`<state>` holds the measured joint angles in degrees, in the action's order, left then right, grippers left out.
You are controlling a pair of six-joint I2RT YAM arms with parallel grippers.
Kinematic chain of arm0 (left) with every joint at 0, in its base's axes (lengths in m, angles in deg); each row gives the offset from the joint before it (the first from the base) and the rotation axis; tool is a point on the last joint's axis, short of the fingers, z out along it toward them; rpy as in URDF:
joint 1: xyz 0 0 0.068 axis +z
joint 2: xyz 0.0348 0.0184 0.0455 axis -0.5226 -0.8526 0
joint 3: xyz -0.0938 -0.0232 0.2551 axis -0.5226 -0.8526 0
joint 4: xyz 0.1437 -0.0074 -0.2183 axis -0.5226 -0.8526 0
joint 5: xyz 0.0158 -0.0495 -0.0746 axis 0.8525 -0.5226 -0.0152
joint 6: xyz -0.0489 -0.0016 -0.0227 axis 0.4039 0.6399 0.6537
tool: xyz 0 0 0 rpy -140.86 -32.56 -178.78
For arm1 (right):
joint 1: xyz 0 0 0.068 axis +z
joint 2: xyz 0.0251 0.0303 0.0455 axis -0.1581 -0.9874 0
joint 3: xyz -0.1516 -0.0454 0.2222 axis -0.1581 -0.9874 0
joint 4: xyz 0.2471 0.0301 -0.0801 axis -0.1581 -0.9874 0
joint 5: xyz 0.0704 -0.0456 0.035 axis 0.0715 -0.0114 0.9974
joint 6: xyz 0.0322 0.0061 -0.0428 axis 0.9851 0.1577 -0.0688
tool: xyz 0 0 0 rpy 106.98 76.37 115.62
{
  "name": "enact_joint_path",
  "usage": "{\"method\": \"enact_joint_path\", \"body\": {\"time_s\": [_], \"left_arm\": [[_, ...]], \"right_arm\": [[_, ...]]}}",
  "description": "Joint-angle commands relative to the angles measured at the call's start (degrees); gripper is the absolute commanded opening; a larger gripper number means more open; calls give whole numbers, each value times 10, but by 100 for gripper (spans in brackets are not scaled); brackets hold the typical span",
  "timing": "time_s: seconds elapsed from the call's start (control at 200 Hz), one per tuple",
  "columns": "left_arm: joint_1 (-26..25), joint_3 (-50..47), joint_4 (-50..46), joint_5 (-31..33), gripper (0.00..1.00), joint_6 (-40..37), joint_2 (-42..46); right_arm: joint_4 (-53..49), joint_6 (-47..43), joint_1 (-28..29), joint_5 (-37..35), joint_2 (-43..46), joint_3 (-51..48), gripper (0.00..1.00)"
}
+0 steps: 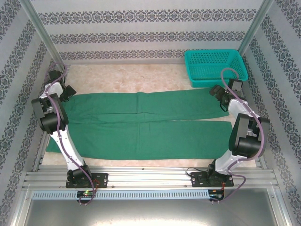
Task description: Roll up the long pants
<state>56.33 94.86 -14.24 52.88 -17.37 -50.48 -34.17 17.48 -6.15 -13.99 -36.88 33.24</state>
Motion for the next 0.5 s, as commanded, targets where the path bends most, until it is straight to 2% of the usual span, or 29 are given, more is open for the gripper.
{"method": "enact_joint_path", "body": {"time_s": [0.0, 0.165, 0.21, 0.245, 0.295, 0.35, 0.41, 0.495], "left_arm": [[2, 19, -44, 7, 77, -12, -21], [6, 15, -38, -6, 49, -17, -20], [7, 16, -43, -3, 46, -21, -20], [7, 15, -46, 2, 50, -25, -20], [7, 16, -55, 22, 72, -27, -20], [8, 16, -63, 27, 84, -25, -21], [7, 19, -70, 34, 87, -25, -23], [8, 25, -77, 32, 85, -27, -27]], "right_arm": [[-11, 10, -2, 5, -2, 16, 98], [-17, 7, -2, 5, 2, 23, 98], [-20, 5, -2, 2, 2, 24, 98], [-21, 5, -2, 0, 2, 25, 98], [-20, 4, -2, -1, 0, 25, 98], [-22, 4, -2, -1, -2, 27, 98], [-20, 6, -2, 0, -6, 28, 98], [-18, 9, -2, 1, -10, 31, 98]]}}
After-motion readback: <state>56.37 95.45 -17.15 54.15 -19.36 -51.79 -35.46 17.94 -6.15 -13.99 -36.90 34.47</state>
